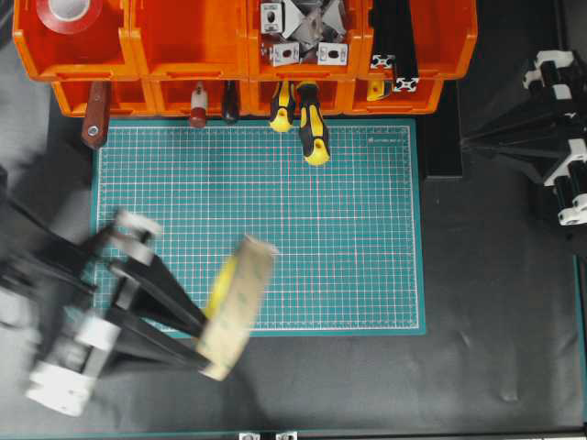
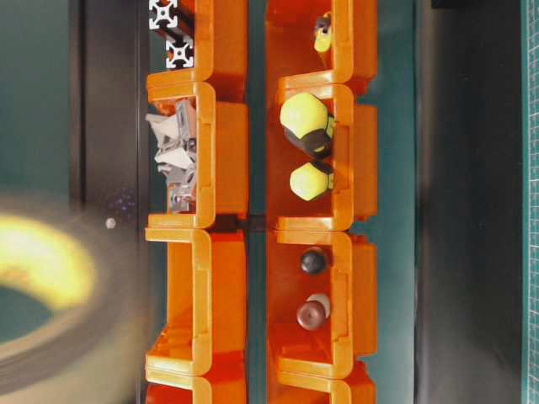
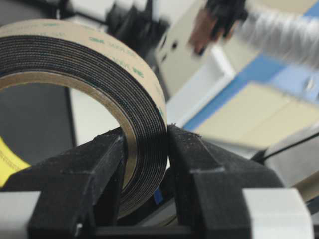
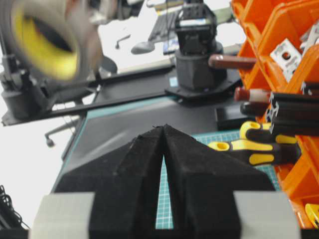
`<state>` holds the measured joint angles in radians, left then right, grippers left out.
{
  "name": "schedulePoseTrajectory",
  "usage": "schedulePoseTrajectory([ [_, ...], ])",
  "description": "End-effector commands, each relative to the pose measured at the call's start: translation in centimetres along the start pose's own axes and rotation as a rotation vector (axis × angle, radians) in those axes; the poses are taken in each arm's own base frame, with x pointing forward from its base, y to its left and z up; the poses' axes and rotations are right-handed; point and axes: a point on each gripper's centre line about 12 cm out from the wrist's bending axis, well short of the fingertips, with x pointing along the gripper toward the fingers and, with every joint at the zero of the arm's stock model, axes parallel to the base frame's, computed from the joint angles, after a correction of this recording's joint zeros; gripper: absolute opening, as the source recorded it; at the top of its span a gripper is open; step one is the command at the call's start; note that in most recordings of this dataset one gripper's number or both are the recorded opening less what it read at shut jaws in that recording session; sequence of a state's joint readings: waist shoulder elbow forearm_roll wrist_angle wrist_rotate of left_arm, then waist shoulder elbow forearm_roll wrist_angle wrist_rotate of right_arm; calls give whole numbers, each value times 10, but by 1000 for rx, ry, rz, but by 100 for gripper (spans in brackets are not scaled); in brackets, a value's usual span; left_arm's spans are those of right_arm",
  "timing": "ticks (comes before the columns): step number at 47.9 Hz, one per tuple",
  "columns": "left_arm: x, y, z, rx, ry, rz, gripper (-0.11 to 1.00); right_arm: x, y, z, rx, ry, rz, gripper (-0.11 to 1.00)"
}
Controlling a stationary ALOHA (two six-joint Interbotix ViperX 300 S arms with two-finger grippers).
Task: Pick foam from container rack with left arm.
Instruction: 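Lift the tape roll out of the bin and carry it over the mat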
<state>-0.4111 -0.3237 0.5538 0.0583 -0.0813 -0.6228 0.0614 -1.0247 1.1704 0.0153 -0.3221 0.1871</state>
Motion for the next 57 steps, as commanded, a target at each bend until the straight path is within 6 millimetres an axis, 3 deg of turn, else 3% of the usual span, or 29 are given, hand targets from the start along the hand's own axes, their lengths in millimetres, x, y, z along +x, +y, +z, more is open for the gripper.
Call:
schedulePoseTrajectory([
  [1, 17, 8, -15, 9, 8, -4, 26, 1, 4, 13, 5, -37, 12, -1],
  [9, 40, 32, -35, 5, -23, -3, 26, -2, 8, 18, 24, -53, 33, -1],
  [18, 52, 67, -63, -5, 5, 51, 26, -3, 8, 19, 79, -53, 36, -1],
  [28, 48, 95, -63, -15, -3, 115, 26, -2, 9, 19, 85, -46, 37, -1],
  [57, 45, 101, -61, -30, -16, 125, 26, -3, 8, 18, 85, -40, 35, -1],
])
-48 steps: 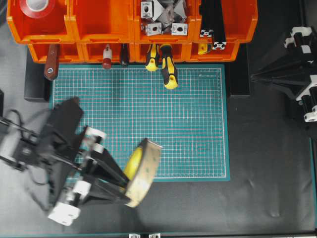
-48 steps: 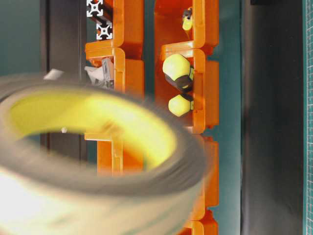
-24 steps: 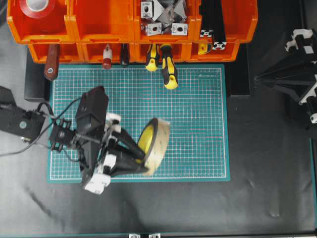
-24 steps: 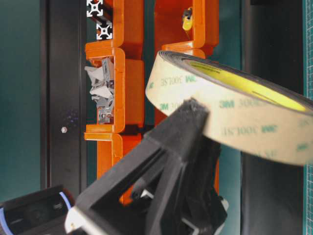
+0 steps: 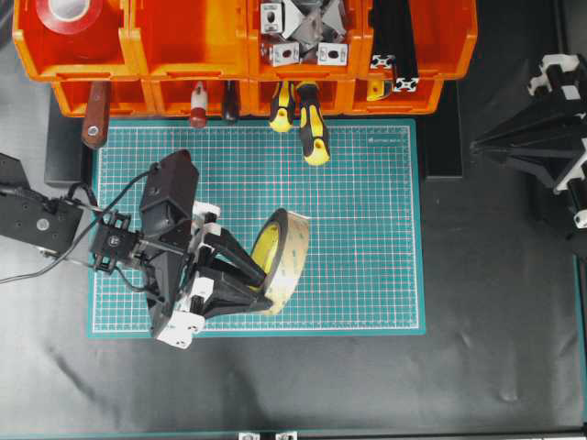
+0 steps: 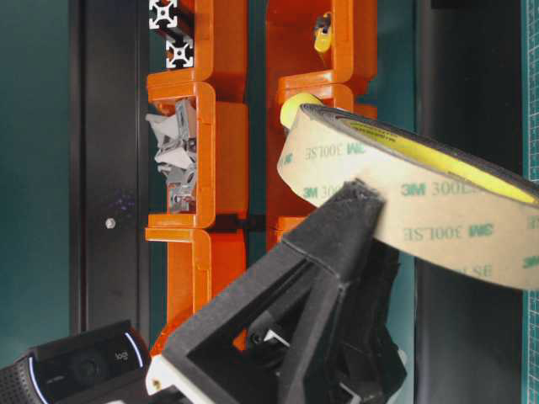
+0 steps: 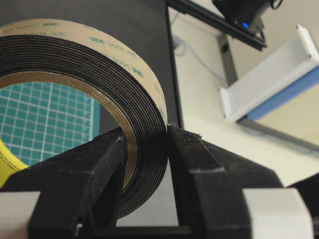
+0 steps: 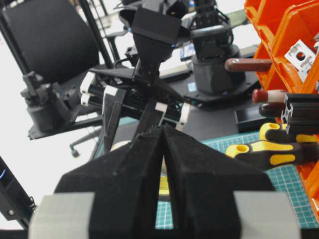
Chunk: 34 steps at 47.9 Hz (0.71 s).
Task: Pick foam from container rack with left arm.
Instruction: 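Lift the tape roll out of the bin and carry it over the mat, then lower the tape roll onto the mat center and open the left gripper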
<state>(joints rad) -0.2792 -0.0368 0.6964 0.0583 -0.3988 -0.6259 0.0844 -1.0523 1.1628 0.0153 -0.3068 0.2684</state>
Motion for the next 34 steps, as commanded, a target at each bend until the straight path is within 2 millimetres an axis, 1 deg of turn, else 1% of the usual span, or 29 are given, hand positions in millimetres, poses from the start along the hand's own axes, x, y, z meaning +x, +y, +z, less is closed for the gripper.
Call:
schedulePoseTrajectory([
  [1, -2, -8, 15, 1, -46, -27, 26, 2, 4, 12, 3, -26, 9, -1],
  [32, -1, 0, 10, -42, 23, 34, 26, 2, 3, 9, 3, -1, 2, -1],
  [33, -1, 0, 9, -47, 26, 35, 27, 3, 3, 9, 3, 0, 2, -1],
  [34, 0, 0, 10, -47, 27, 37, 31, 3, 3, 9, 3, -1, 2, -1],
])
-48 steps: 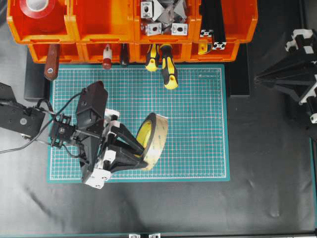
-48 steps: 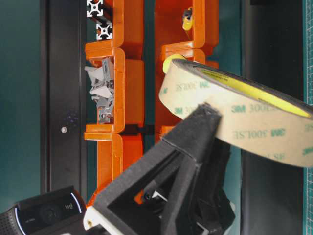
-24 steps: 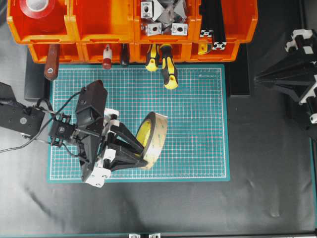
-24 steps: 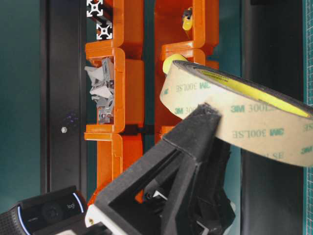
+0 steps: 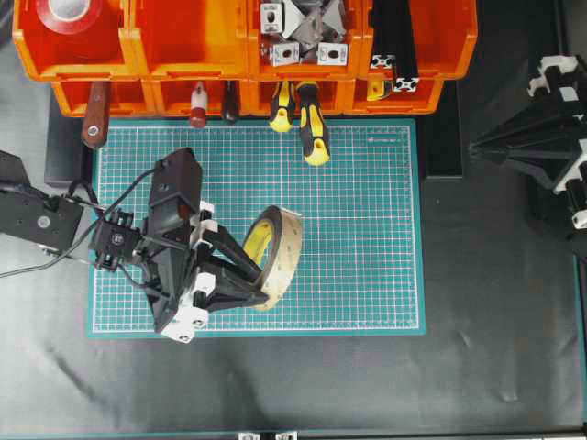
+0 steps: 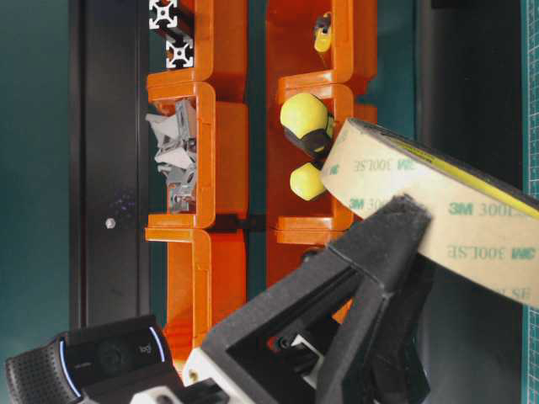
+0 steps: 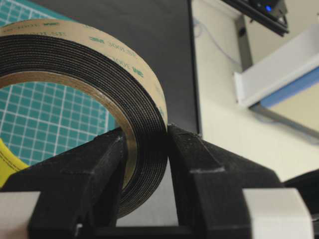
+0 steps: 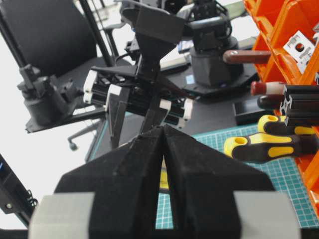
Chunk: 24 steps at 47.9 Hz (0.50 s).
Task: Pick foam from container rack with left arm.
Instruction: 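Lower the tape roll onto the mat center and open the left gripper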
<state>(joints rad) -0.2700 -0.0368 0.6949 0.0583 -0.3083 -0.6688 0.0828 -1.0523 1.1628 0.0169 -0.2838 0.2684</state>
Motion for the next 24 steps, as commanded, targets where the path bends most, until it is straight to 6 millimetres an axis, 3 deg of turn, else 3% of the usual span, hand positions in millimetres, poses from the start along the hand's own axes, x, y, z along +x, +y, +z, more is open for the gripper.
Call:
schedulePoseTrajectory([
  [1, -1, -9, 15, -5, -36, -23, 37, 3, 3, 11, 2, -20, 7, -1],
  [6, 0, -9, 16, -10, -36, -21, 68, 3, 4, 10, 2, -17, 8, -1],
  [10, 1, -10, 17, -11, -39, -22, 86, 3, 4, 11, 2, -18, 8, -1],
  [24, 0, -13, 22, -11, -56, -35, 84, 3, 3, 10, 3, -17, 8, -1],
])
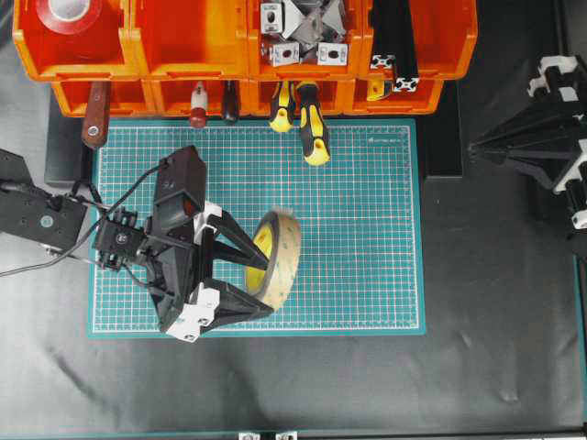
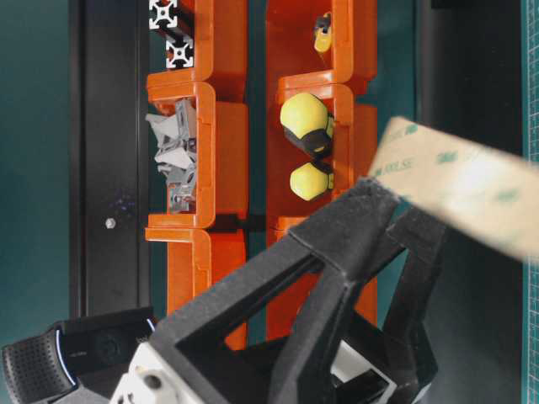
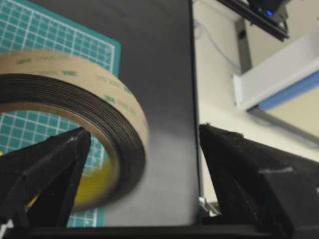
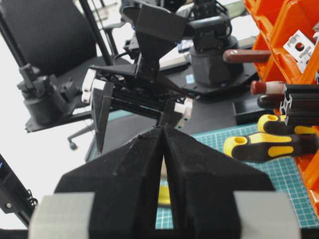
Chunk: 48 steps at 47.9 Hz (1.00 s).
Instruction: Pick foam from container rack with left arm.
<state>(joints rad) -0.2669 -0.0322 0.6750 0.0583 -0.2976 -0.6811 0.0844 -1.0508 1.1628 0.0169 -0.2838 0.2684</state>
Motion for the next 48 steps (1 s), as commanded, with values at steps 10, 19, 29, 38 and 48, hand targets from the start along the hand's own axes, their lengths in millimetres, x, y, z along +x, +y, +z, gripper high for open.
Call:
schedulePoseTrajectory([
  [10, -3, -12, 18, 3, -47, -34, 84, 3, 3, 10, 2, -20, 7, -1],
  [19, -2, -10, 16, 4, 15, 19, 86, 2, 3, 11, 2, -22, 8, -1],
  [29, -1, -7, 13, 4, 95, 86, 87, 3, 3, 10, 2, -19, 7, -1],
  [38, -1, -6, 12, 5, 143, 126, 87, 2, 3, 11, 2, -20, 7, -1],
  [48, 0, -6, 13, 5, 159, 141, 87, 2, 4, 11, 2, -22, 8, -1],
])
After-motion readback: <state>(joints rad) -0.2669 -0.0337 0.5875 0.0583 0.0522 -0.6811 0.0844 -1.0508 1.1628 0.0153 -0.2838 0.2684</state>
